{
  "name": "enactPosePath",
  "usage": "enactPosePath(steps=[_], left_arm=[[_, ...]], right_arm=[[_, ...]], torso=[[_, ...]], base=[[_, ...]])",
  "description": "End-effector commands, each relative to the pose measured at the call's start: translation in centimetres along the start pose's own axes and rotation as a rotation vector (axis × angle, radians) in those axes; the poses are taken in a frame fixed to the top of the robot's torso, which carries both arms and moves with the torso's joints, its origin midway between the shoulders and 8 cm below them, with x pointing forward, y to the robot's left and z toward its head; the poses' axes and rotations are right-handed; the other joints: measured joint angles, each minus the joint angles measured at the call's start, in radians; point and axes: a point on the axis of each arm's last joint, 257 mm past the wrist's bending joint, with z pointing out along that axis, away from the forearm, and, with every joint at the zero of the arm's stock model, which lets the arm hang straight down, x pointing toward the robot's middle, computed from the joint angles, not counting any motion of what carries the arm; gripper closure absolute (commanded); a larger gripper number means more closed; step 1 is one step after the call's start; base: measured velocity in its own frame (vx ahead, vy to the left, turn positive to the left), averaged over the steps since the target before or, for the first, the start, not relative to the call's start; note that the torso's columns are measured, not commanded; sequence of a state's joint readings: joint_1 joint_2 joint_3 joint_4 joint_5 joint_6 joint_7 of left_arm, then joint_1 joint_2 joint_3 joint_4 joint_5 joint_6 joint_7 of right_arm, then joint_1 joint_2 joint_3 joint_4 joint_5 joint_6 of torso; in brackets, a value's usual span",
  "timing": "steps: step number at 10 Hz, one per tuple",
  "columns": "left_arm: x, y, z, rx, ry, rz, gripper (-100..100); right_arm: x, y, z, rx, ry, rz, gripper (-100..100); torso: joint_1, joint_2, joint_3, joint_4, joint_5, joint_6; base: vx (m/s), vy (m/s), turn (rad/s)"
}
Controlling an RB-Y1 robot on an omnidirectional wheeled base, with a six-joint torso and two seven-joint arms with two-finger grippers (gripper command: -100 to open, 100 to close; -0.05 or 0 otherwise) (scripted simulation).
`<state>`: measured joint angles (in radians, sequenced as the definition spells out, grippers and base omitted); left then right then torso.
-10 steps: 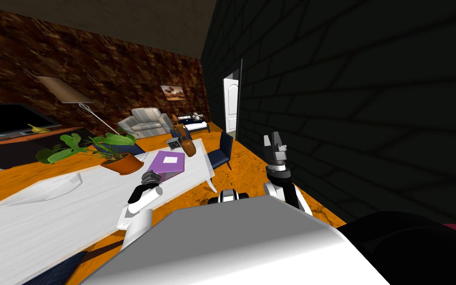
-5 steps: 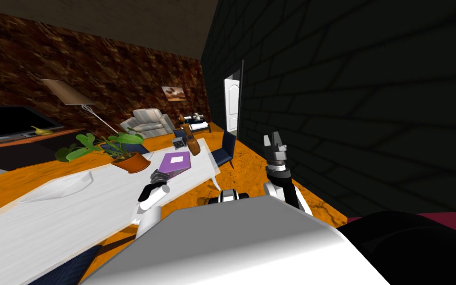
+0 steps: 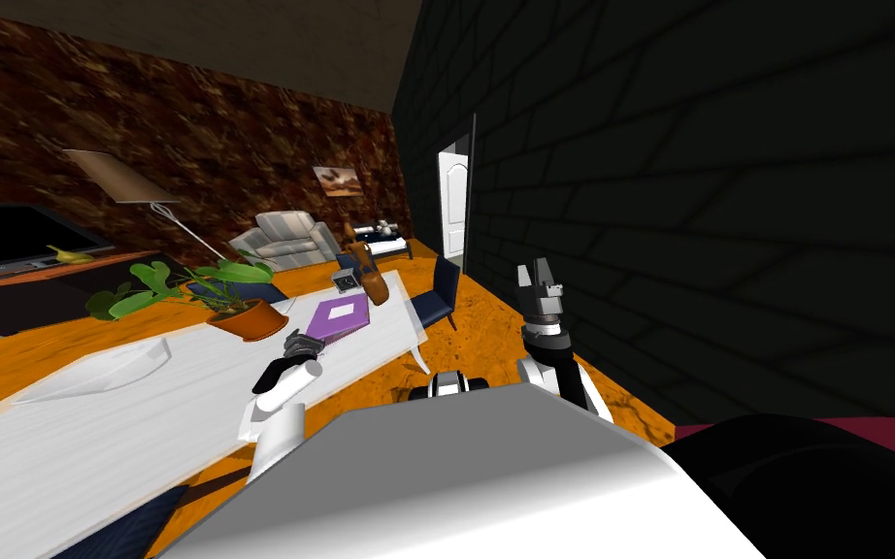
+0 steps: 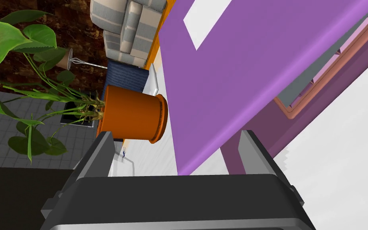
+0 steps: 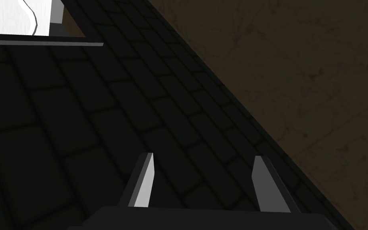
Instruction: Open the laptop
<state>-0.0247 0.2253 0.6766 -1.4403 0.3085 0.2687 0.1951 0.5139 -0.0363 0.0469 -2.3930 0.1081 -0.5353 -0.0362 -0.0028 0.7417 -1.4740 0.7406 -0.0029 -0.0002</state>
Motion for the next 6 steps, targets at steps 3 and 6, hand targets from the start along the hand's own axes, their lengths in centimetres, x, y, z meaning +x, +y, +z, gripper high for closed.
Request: enactPosePath(steps=[3, 6], left_arm=[[-0.3, -2.2, -0.3, 0.004, -0.002, 0.002, -100], [-0.5, -1.7, -0.4, -0.009, -0.008, 0.003, 0]], right_arm=[[0.0, 0.0, 0.0, 0.0, 0.0, 0.0, 0], [0.0, 0.0, 0.0, 0.0, 0.0, 0.0, 0]], torso=[[0.0, -0.001, -0.001, 0.0, 0.0, 0.0], [0.001, -0.002, -0.001, -0.001, 0.001, 0.0]], base=[[-0.006, -0.022, -0.004], [0.0, 0.0, 0.0]])
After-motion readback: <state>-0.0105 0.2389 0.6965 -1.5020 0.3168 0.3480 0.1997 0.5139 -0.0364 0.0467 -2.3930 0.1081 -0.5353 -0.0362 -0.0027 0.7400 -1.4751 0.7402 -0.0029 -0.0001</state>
